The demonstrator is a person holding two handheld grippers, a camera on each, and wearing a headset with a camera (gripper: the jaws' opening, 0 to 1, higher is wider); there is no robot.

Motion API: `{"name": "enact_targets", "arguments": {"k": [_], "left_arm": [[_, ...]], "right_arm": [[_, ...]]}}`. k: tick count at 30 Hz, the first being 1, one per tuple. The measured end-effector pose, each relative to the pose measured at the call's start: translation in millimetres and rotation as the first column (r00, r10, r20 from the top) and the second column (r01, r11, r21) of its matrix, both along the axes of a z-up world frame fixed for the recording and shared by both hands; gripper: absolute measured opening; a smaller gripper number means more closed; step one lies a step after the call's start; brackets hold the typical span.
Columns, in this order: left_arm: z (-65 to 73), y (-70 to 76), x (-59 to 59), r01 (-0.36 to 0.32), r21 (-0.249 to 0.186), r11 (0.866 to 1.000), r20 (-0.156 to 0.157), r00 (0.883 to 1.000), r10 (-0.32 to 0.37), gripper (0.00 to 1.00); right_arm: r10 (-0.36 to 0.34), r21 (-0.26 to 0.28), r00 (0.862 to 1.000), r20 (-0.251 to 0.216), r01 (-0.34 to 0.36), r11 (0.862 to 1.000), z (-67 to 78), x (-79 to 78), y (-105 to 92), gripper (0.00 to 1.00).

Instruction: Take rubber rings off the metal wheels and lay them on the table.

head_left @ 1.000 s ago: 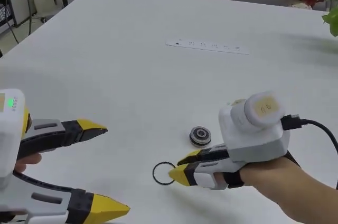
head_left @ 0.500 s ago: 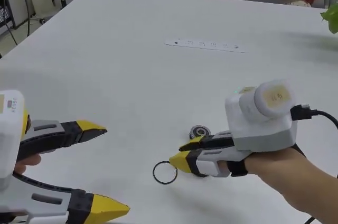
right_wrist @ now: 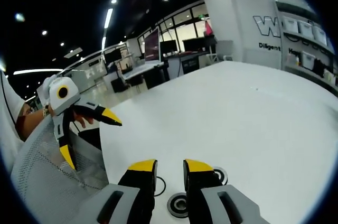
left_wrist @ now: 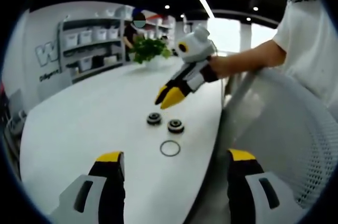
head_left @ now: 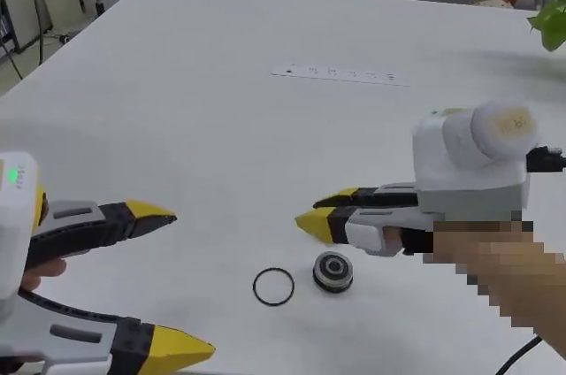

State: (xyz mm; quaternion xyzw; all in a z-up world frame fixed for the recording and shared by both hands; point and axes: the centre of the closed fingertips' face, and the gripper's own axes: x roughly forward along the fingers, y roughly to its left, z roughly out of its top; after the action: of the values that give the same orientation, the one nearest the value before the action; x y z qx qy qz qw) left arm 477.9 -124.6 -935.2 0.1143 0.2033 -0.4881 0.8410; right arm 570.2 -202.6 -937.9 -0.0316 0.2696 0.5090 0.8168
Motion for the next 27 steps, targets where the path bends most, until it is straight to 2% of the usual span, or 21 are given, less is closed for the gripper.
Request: {"name": "enact_targets", "arguments": {"k": [3, 9, 12, 16, 20, 22, 27], "left_arm": [[3.2, -2.0, -1.0, 0.013, 0.007, 1.0, 0.009, 1.0, -0.013, 0.81], [35.8, -15.8, -1.3, 0.061, -0.019, 0.998, 0.044, 0.997, -0.06, 0.8], [55.9, -24.2, 2.6, 0.093, -0.019, 0.995, 0.101, 0.991, -0.091, 0.8], [84.6, -38.5, 9.2, 0.133, -0.054, 0.99, 0.166, 0.979, -0.122, 0.85], [97.7, -50.4, 17.8, 0.169, -0.047, 0.985, 0.188, 0.97, -0.157, 0.86], [103.0, -56.6, 24.6, 0.184, -0.027, 0.982, 0.216, 0.961, -0.174, 0.87], [112.7, -72.0, 38.3, 0.214, -0.027, 0.976, 0.247, 0.948, -0.201, 0.87]], "right_arm": [[-0.022, 0.016, 1.0, 0.008, 0.021, 1.0, 5.7, 4.4, -4.8, 0.18], [-0.069, 0.044, 0.998, 0.004, 0.069, 0.997, 10.8, 13.1, -18.8, 0.18], [-0.089, 0.045, 0.996, 0.0, 0.089, 0.995, 10.7, 15.4, -24.8, 0.17], [-0.119, 0.061, 0.993, -0.014, 0.12, 0.991, 11.9, 18.7, -32.5, 0.17], [-0.143, 0.057, 0.99, -0.018, 0.143, 0.988, 11.1, 21.6, -39.4, 0.17], [-0.151, 0.059, 0.988, -0.022, 0.152, 0.987, 10.7, 22.7, -42.7, 0.17], [-0.166, 0.042, 0.985, -0.037, 0.168, 0.985, 4.9, 24.0, -50.5, 0.17]]}}
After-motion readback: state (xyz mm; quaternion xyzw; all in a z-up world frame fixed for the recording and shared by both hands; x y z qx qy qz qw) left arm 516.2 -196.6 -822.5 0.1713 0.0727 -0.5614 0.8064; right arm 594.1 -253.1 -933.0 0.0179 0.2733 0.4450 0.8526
